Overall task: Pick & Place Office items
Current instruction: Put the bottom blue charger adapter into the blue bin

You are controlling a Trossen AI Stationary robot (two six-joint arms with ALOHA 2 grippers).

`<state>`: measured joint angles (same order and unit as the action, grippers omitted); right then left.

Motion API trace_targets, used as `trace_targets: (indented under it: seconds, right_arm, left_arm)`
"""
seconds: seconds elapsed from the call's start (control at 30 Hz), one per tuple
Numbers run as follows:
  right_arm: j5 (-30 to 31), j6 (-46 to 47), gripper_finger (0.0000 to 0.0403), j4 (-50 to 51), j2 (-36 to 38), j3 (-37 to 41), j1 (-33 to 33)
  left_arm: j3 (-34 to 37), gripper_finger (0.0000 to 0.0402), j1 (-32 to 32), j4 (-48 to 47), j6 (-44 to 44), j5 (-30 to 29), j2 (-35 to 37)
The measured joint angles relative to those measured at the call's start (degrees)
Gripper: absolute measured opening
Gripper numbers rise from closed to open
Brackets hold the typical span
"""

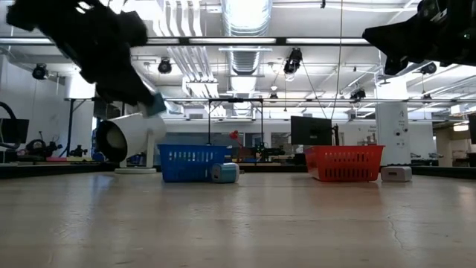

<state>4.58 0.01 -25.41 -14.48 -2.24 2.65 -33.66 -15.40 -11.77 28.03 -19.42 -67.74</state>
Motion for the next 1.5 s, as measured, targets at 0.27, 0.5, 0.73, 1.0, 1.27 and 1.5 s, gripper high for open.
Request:
trace_targets:
  seconds: [0.27,0.5,0.73,1.0,1.27,1.5]
  right_arm:
    - [0.0,-0.4,0.0029,0.0,0.0,0.0,0.0]
    - [0.3,-0.4,0.0029,-0.1,0.0,0.0,0.0]
    - [1.4,0.3,0.0029,-0.2,-0.2,0.0,0.0]
    - [1.5,0.0,0.0029,-0.3,-1.8,0.0,0.0]
    - [1.6,-0.5,0.0029,-2.9,-2.7,0.0,0.0]
    - [1.6,-1.3,0.0029,-3.9,-2.9,0.0,0.0]
  left_arm:
    - [18.3,0.0124,0.2,15.5,-9.2,-0.1,29.8]
    - [27.6,0.0124,0.4,16.7,-11.7,-1.2,47.1]
    - [33.3,0.0124,0.4,15.7,-12.6,-1.3,56.8]
    - [31.1,0.0124,0.7,14.6,-11.5,-5.1,58.5]
    - [14.5,0.0124,4.7,1.5,-11.3,-13.1,45.9]
    - [0.1,0.0124,12.6,-6.5,-13.0,-11.9,22.5]
